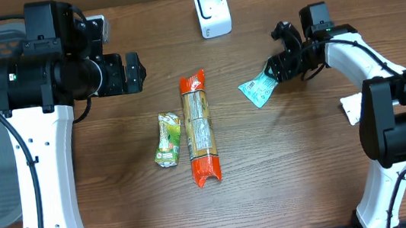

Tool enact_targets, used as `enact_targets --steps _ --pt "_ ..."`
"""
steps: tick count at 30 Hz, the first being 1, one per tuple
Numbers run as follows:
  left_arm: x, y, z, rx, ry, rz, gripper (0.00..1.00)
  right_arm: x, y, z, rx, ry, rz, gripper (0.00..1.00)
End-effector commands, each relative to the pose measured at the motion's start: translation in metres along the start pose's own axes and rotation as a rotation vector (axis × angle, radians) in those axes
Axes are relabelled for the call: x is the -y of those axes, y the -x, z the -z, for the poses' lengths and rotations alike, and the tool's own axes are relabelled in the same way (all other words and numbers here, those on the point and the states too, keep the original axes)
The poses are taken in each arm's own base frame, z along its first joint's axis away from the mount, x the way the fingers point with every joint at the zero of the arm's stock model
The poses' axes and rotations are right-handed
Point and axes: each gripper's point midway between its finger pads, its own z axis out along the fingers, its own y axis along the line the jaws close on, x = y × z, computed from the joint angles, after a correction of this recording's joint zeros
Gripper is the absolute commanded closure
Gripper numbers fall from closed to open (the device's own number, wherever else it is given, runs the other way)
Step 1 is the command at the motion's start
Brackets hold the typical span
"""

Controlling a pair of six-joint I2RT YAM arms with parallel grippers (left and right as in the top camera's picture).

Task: Scan the item barcode
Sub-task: 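Grasp the teal snack pack and lift it toward the scanner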

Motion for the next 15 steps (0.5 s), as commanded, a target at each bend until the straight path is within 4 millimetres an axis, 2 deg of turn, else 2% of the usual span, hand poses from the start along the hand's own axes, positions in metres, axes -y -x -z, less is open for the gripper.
enact_targets --steps 1,4,6,10,12,15 --pt "-0.002 0.001 0.000 0.005 0.005 -0.020 0.00 -0.013 -0.007 0.002 -0.030 0.060 -0.009 0.26" --pt "-0.002 0.001 0.000 0.005 0.005 -0.020 0.00 -0.020 -0.024 0.003 -0.102 0.085 -0.123 0.28" --pt "-0.002 0.001 0.000 0.005 0.005 -0.020 0.00 -0.024 -0.034 0.005 -0.148 0.094 -0.201 0.33" --pt "-0.002 0.001 0.000 0.005 0.005 -0.020 0.00 -0.037 -0.046 0.009 -0.201 0.149 -0.267 0.36" --pt "-0.002 0.001 0.000 0.004 0.005 -0.020 0.00 -0.035 -0.045 0.009 -0.198 0.141 -0.302 0.34" --pt "-0.002 0.001 0.000 0.005 0.005 -0.020 0.01 -0.025 -0.036 0.010 -0.154 0.130 -0.354 0.23"
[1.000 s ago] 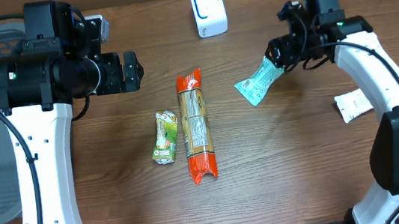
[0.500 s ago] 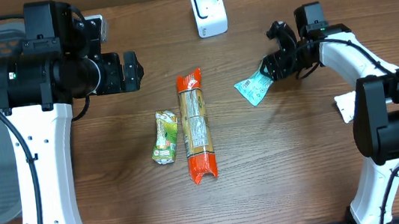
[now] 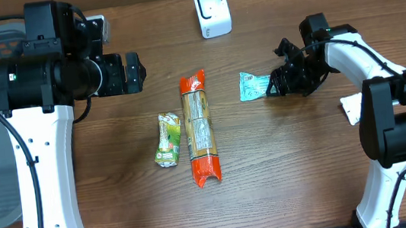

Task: Scan the item barcode
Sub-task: 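Grasp the teal snack pack and lift it toward the scanner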

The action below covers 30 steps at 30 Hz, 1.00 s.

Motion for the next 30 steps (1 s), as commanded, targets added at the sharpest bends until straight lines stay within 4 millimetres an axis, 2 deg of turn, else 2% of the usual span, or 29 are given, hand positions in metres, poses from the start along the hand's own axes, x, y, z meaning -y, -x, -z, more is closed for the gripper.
enact_targets --steps 1,4,7,15,18,21,22,24,27,30 --pt "-0.002 0.001 0.000 0.004 0.005 -0.020 0.00 0.003 0.015 0.008 0.064 0.032 -0.069 0.21" --pt "-0.002 0.001 0.000 0.005 0.005 -0.021 0.01 0.010 0.027 0.012 0.114 0.039 -0.063 0.17" --pt "-0.002 0.001 0.000 0.005 0.004 -0.021 0.00 0.014 0.032 0.011 0.133 0.038 -0.055 0.17" --pt "-0.002 0.001 0.000 0.005 0.005 -0.021 0.00 0.009 0.019 -0.024 0.075 0.160 -0.077 0.31" --pt "-0.002 0.001 0.000 0.005 0.005 -0.021 0.00 0.009 0.013 -0.039 0.052 0.191 -0.085 0.43" --pt "-0.002 0.001 0.000 0.005 0.005 -0.021 0.00 0.012 0.009 -0.048 0.048 0.206 -0.101 0.65" --pt "-0.002 0.001 0.000 0.005 0.005 -0.021 0.00 0.013 0.008 -0.050 0.050 0.206 -0.108 0.68" --pt "-0.002 0.001 0.000 0.005 0.005 -0.021 0.01 0.011 0.010 -0.051 0.056 0.217 -0.118 0.76" --pt "-0.002 0.001 0.000 0.005 0.005 -0.021 0.00 -0.002 0.013 -0.046 0.069 0.300 -0.108 0.96" --pt "-0.002 0.001 0.000 0.005 0.005 -0.021 0.00 -0.022 0.018 -0.033 0.090 0.445 -0.103 0.96"
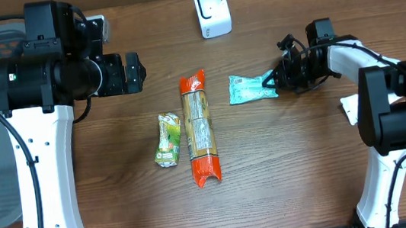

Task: Scan the item barcode
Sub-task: 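Grasp the teal snack pack and lift it toward the scanner, then hold the teal pack's barcode in front of the scanner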

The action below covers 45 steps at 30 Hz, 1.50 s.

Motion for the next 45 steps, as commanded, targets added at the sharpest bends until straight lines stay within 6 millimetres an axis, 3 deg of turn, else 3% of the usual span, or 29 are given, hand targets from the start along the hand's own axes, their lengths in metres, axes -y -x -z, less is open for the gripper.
enact_targets --steps 1,7,11,16,19,26,34,38,42,45 --pt "-0.002 0.001 0.000 0.005 0.005 -0.020 0.00 -0.018 -0.010 -0.004 -0.027 0.172 -0.043 0.96" --pt "-0.002 0.001 0.000 0.005 0.005 -0.020 0.00 -0.063 0.004 0.039 0.023 0.201 0.015 0.96" --pt "-0.002 0.001 0.000 0.005 0.005 -0.020 0.00 -0.113 0.011 0.085 0.100 0.202 0.116 0.96" --pt "-0.002 0.001 0.000 0.005 0.005 -0.020 0.00 -0.172 -0.004 0.141 0.193 0.180 0.230 0.96" --pt "-0.002 0.001 0.000 0.005 0.005 -0.020 0.01 -0.192 -0.015 0.164 0.236 0.144 0.275 0.96" --pt "-0.002 0.001 0.000 0.005 0.005 -0.020 0.00 -0.217 -0.032 0.197 0.318 0.068 0.347 0.96" --pt "-0.002 0.001 0.000 0.005 0.005 -0.020 0.00 -0.203 -0.027 0.197 0.341 -0.063 0.241 0.97" --pt "-0.002 0.001 0.000 0.005 0.005 -0.020 0.00 -0.222 -0.006 0.213 0.413 -0.153 0.267 0.97" --pt "-0.002 0.001 0.000 0.005 0.005 -0.020 0.01 -0.246 0.033 0.250 0.574 -0.342 0.308 0.97" --pt "-0.002 0.001 0.000 0.005 0.005 -0.020 0.00 -0.252 0.064 0.270 0.695 -0.525 0.334 0.97"
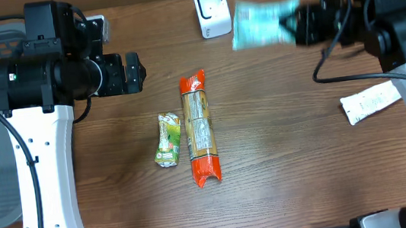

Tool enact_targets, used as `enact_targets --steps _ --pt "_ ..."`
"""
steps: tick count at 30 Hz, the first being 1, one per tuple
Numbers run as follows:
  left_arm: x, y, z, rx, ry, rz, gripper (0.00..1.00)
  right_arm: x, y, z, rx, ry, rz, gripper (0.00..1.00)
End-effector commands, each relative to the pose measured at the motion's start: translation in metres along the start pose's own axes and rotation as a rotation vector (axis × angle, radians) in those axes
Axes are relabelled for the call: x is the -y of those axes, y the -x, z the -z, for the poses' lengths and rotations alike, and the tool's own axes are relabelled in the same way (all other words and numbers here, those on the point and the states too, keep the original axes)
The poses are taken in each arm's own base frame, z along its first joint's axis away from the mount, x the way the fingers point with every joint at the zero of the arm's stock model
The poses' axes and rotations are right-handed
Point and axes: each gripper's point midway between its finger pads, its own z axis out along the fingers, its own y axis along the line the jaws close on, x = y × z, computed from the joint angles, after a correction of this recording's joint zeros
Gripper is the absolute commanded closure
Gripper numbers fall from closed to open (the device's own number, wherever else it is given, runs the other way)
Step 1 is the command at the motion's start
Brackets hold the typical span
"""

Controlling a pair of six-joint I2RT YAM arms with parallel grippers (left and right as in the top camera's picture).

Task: Scan the item barcode
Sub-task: 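Hold the teal pack's barcode in front of the scanner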

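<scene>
My right gripper (290,23) is shut on a teal packet (258,23), held high above the table just right of the white barcode scanner (212,11) at the back. The packet looks large and blurred, close to the camera. A long orange-ended snack tube (199,128) and a small green pouch (167,139) lie in the middle of the table. My left gripper (137,71) hangs over the table's left part, holding nothing; whether its fingers are open does not show.
A grey basket with an orange interior stands at the far left edge. A white packet (370,102) lies at the right of the wooden table (286,166), under the right arm.
The right arm has risen from low over the table to high up, carrying the teal packet from right of the tube to beside the scanner. The left arm has not moved.
The right gripper gripped the teal packet on the right of the table. At the two moments after, the packet lay flatter and further left, toward the tube. Now it is lifted up beside the scanner. The tube, pouch and left arm stayed put.
</scene>
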Motion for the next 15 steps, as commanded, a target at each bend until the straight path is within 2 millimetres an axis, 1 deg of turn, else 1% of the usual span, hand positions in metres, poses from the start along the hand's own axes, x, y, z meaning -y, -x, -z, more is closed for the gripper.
enact_targets --steps 1,3,5,10,11,12,13,15 --pt "-0.002 0.001 0.000 0.005 0.005 -0.020 0.00 0.026 0.045 0.005 0.142 -0.313 0.058 0.97" --pt "-0.002 0.001 0.000 0.005 0.005 -0.020 0.00 0.036 0.057 -0.010 0.171 -0.450 0.136 0.97" --pt "-0.002 0.001 0.000 0.005 0.005 -0.020 0.00 0.044 0.063 -0.030 0.187 -0.578 0.208 0.96" --pt "-0.002 0.001 0.000 0.005 0.005 -0.020 0.01 0.048 0.080 -0.089 0.213 -0.796 0.447 0.96" --pt "-0.002 0.001 0.000 0.005 0.005 -0.020 0.00 0.048 0.082 -0.108 0.198 -0.834 0.543 0.96" --pt "-0.002 0.001 0.000 0.005 0.005 -0.020 0.01 0.047 0.081 -0.115 0.186 -0.836 0.581 0.96" --pt "-0.002 0.001 0.000 0.005 0.005 -0.020 0.00 0.045 0.080 -0.132 0.159 -0.842 0.679 0.96" --pt "-0.002 0.001 0.000 0.005 0.005 -0.020 0.00 0.043 0.078 -0.159 0.128 -0.849 0.803 0.96"
